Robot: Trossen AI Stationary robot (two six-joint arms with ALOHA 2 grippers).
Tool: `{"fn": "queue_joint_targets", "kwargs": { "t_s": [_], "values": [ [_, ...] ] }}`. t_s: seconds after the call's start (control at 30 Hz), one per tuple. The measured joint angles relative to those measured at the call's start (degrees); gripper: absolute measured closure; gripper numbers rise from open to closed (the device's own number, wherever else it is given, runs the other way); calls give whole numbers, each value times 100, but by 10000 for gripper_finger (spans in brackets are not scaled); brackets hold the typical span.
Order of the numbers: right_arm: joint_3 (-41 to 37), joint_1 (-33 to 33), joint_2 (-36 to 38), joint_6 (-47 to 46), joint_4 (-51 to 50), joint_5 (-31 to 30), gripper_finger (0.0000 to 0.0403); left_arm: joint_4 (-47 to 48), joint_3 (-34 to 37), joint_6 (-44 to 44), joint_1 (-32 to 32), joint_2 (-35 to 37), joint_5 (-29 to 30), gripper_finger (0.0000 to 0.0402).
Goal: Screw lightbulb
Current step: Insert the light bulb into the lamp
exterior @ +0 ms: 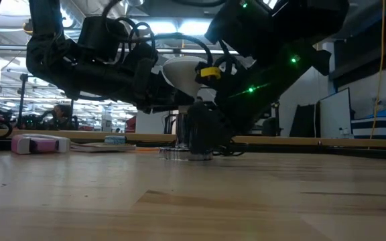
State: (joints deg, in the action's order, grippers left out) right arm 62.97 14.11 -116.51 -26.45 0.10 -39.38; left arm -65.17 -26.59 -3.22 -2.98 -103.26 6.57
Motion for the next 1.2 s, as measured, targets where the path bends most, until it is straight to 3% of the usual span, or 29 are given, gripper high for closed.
{"fn": "queue_joint_targets", "kwargs": {
  "t_s": [0.7,1.2],
  "values": [
    [-2,-306,-31,-790,-445,-246,178,1,0,24,-13,2,105,245],
    [-7,-400,-50,-812,-522,-1075,178,0,3,-48,4,2,-135,245]
  ]
}}
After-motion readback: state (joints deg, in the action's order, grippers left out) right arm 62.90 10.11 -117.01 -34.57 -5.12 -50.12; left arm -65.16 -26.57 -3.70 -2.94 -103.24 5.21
